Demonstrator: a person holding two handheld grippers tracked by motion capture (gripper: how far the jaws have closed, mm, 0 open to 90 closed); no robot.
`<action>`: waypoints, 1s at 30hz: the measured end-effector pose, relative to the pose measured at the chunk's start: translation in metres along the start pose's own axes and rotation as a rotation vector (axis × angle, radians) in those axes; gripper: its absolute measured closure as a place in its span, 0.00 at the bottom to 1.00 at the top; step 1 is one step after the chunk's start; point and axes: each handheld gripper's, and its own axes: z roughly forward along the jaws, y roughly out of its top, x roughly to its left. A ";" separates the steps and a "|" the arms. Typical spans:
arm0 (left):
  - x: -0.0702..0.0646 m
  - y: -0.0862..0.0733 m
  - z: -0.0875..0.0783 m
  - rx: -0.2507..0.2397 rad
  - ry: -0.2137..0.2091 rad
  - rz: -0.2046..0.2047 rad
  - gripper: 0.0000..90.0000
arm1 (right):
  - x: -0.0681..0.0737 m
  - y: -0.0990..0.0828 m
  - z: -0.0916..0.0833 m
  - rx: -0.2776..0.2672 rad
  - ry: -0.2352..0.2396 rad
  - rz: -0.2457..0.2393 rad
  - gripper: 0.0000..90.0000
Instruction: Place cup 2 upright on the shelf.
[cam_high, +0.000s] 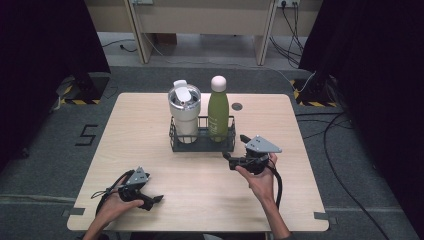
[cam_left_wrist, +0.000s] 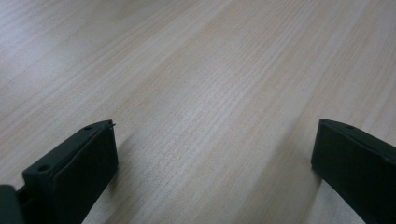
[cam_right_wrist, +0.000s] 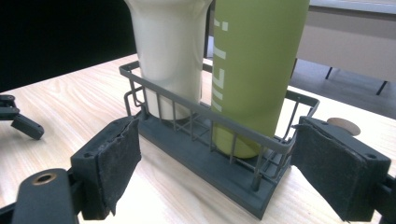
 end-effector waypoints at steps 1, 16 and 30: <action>0.000 0.000 0.000 -0.001 -0.001 -0.001 0.00 | 0.001 -0.001 -0.001 -0.001 0.001 0.000 0.17; 0.000 0.000 0.000 0.000 -0.002 -0.001 0.00 | 0.001 -0.015 -0.012 0.024 0.003 0.004 0.17; 0.000 0.000 0.000 0.000 -0.001 -0.001 0.00 | 0.004 -0.026 -0.020 0.041 0.011 0.005 0.17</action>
